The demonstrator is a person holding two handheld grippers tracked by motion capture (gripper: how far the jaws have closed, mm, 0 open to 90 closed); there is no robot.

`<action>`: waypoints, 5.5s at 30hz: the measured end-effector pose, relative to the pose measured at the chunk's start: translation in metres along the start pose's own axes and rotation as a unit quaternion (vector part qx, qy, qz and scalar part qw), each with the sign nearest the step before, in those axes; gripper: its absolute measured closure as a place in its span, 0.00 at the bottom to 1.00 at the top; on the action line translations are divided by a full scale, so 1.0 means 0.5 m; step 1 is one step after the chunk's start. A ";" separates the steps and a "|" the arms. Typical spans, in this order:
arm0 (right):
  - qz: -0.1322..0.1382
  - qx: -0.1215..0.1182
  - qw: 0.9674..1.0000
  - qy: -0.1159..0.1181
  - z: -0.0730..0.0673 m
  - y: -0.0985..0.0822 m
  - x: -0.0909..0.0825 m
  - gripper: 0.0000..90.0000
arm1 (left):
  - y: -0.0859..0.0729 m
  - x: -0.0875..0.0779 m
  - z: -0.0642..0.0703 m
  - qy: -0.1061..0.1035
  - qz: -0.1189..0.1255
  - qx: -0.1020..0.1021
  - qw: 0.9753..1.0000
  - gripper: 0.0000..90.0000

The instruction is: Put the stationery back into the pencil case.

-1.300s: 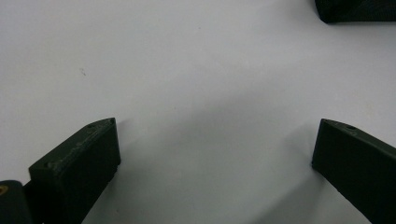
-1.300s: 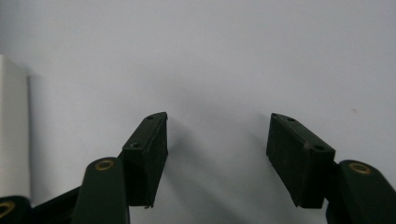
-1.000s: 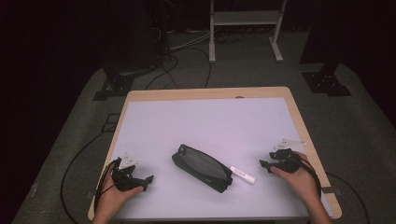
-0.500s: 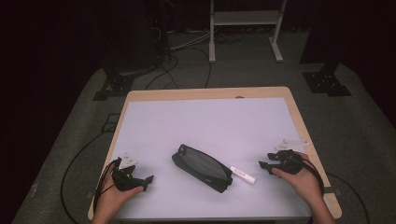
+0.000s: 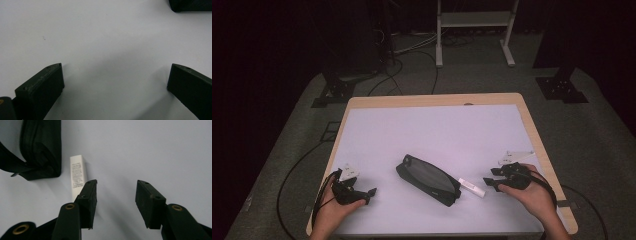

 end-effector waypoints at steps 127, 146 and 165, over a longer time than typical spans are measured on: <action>-0.015 -0.056 0.997 0.051 -0.095 0.107 0.010 0.77 | 0.000 0.000 0.000 0.001 0.001 0.001 1.000 0.00; -0.003 -0.071 0.995 0.070 -0.136 0.153 0.018 0.77 | 0.000 0.000 0.000 0.001 0.001 0.001 1.000 0.00; -0.006 -0.086 0.992 0.088 -0.185 0.193 0.047 0.77 | 0.000 0.000 0.001 0.001 0.002 -0.001 1.000 0.00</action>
Point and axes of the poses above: each handheld gripper's, and its own axes: x roughly forward along the jaws, y roughly out of its top, z roughly to its right, the point moved 5 cm from there along x, roughly forward along the jaws, and after that the axes turned 6 degrees about x, right-handed, at the moved point
